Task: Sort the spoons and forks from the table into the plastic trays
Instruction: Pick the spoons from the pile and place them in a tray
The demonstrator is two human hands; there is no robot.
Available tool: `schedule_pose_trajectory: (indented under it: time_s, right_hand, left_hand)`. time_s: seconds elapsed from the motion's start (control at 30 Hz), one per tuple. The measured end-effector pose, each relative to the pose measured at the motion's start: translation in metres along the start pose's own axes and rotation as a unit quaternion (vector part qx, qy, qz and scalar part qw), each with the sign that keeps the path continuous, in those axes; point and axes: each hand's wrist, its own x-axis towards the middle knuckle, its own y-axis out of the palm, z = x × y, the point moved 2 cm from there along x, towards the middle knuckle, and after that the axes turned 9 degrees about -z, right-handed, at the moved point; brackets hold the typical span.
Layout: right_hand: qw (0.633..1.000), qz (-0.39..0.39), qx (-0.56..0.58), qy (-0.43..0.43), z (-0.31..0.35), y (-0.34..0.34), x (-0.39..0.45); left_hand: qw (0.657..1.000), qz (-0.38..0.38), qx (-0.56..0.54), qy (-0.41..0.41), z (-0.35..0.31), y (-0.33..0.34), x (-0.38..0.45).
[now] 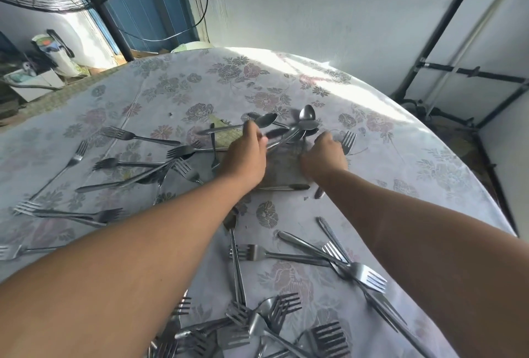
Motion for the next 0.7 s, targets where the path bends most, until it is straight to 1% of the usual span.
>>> schedule_pose_trajectory:
  time_s: [0.07, 0.13, 0.17, 0.2, 0.23, 0.27, 0.33, 0.4, 0.47, 0.53, 0.6, 0.7]
  right_hand:
    - [1.0, -0.006, -0.008, -0.012, 0.002, 0.0, 0.002]
    - [1.0, -0.006, -0.004, -0.015, 0.006, 0.002, 0.001]
    - [1.0, -0.005, 0.0, -0.009, 0.007, 0.002, 0.0]
    - [1.0, -0.001, 0.0, -0.005, 0.009, 0.002, -0.002]
    - [1.0, 0.009, -0.002, -0.005, 0.009, 0.002, -0.003]
    - [1.0, 0.022, 0.0, -0.01, 0.01, 0.003, -0.003]
    - [0.999, 0.044, -0.003, -0.018, 0.009, 0.002, -0.003]
    - [0.997, 0.057, -0.024, -0.038, 0.008, 0.003, -0.004]
    - [0.995, 0.067, -0.052, -0.055, 0.005, 0.005, -0.004]
    - [0.994, 0.082, -0.057, -0.054, 0.007, 0.004, -0.006]
    - [0.993, 0.105, -0.035, -0.037, 0.01, 0.002, -0.007]
    - [0.993, 0.114, 0.03, 0.014, 0.012, 0.002, -0.005]
  left_hand:
    - [0.993, -0.037, -0.102, -0.048, -0.006, -0.003, 0.007]
    - [0.981, -0.074, -0.149, -0.1, -0.01, -0.006, 0.015]
    - [0.977, -0.086, -0.152, -0.118, -0.012, -0.008, 0.019]
    - [0.979, -0.087, -0.129, -0.129, -0.012, -0.009, 0.023]
    - [0.986, -0.078, -0.078, -0.128, -0.01, -0.009, 0.026]
    - [0.991, -0.059, -0.01, -0.117, -0.006, -0.008, 0.028]
    - [0.991, -0.016, 0.11, -0.081, 0.006, 0.0, 0.032]
    - [0.985, 0.003, 0.166, -0.052, 0.016, 0.01, 0.032]
    - [0.984, 0.003, 0.179, -0.024, 0.019, 0.018, 0.031]
    - [0.983, 0.007, 0.185, -0.005, 0.016, 0.02, 0.031]
    - [0.98, 0.033, 0.194, 0.001, 0.015, 0.021, 0.034]
    - [0.98, 0.088, 0.18, -0.007, 0.016, 0.023, 0.034]
